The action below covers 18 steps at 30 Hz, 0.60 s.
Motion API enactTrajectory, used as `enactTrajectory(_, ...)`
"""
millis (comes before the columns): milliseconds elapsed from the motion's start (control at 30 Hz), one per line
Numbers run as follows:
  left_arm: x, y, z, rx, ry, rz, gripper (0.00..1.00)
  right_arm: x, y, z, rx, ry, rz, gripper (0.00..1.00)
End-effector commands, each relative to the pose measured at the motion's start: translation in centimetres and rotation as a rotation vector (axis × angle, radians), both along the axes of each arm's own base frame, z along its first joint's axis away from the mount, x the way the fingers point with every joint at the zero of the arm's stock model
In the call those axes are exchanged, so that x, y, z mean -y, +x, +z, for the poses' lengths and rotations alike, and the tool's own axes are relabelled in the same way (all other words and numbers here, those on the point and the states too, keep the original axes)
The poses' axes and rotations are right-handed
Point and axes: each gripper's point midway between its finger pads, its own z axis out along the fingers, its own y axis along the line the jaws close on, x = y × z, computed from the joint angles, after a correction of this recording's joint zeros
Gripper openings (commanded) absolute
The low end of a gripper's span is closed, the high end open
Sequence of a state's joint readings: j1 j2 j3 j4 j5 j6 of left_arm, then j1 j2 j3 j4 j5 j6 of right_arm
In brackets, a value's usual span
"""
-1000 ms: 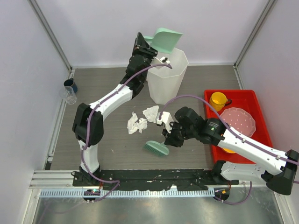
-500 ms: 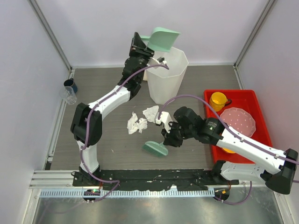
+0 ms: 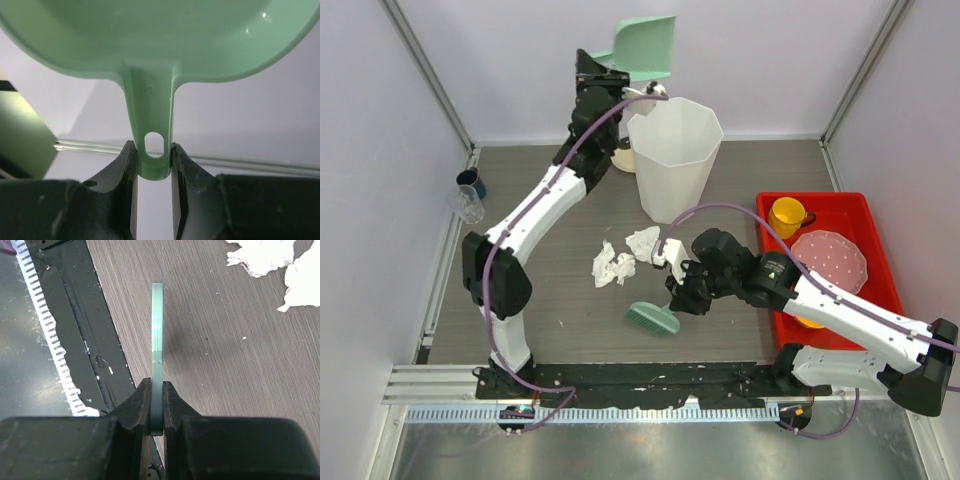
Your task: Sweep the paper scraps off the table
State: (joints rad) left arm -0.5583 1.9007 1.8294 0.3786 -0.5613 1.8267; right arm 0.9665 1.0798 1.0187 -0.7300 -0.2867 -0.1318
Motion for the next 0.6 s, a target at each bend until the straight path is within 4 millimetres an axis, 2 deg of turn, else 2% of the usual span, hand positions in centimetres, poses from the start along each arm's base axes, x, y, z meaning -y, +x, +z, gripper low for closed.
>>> enactTrajectory(0, -7.4, -5.2, 2.5, -0.134, -0.451, 0.068, 0.0, -1.0, 1.1, 3.1, 0.066, 0.094, -0.026, 0.01)
enactTrajectory(33, -8.9, -6.9, 3.5, -0.142, -0.523, 0.063, 0.0, -0.9, 1.5, 3.3, 0.082, 0.094, -0.048, 0.01)
enactTrajectory(67, -9.5, -7.8, 1.2, -0.264, -0.547, 0.068, 0.0, -1.1, 1.9, 4.1, 0.098, 0.109, -0.056, 0.01)
enactTrajectory(100, -11.5, -8.6, 0.8, -0.277, -0.684, 0.08, 0.0, -1.3, 2.2, 4.3, 0.106, 0.114, -0.067, 0.01)
enactTrajectory(133, -12.8, -9.6, 0.1, -0.312, -0.741, 0.089, 0.0, -1.5, 2.6, 5.3, 0.122, 0.131, -0.081, 0.01)
enactTrajectory(167, -13.9, -11.5, -1.2, -0.397, -0.771, 0.083, 0.0, -1.9, 2.9, 5.6, 0.127, 0.142, -0.083, 0.01)
enactTrajectory(200, -16.7, -12.3, -3.3, -0.427, -0.856, 0.153, 0.0, -2.2, 3.1, 6.1, 0.13, 0.153, -0.086, 0.01)
enactTrajectory(233, -18.1, -13.2, -4.9, -0.467, -0.879, 0.192, 0.0, -2.6, 3.3, 7.1, 0.14, 0.176, -0.091, 0.01)
enactTrajectory(267, -19.7, -15.3, -5.6, -0.485, -0.909, 0.214, 0.0, -3.0, 3.8, 7.6, 0.153, 0.187, -0.103, 0.01)
enactTrajectory(300, -22.0, -16.0, -10.0, -0.56, -0.95, 0.298, 0.0, -3.3, 4.1, 7.6, 0.149, 0.184, -0.11, 0.01)
enactTrajectory(367, -23.9, -18.2, -13.5, -0.619, -1.001, 0.344, 0.0, -4.2, 4.6, 8.6, 0.154, 0.206, -0.11, 0.01)
enactTrajectory(400, -25.4, -19.4, -18.3, -0.72, -1.05, 0.411, 0.0, -4.8, 4.7, 8.2, 0.137, 0.199, -0.099, 0.01)
enactTrajectory(433, -25.7, -20.4, -20.7, -0.778, -1.088, 0.445, 0.0, -5.4, 4.7, 8.5, 0.136, 0.212, -0.078, 0.01)
enactTrajectory(467, -26.0, -21.8, -24.9, -0.872, -1.111, 0.504, 0.0, -5.9, 4.6, 8.4, 0.129, 0.215, -0.055, 0.01)
enactTrajectory(533, -26.6, -23.1, -28.7, -0.945, -1.163, 0.557, 0.0, -7.4, 3.8, 7.9, 0.099, 0.231, 0.039, 0.01)
enactTrajectory(567, -26.6, -24.2, -31.6, -1.006, -1.176, 0.595, 0.0, -7.9, 3.6, 7.6, 0.088, 0.234, 0.073, 0.01)
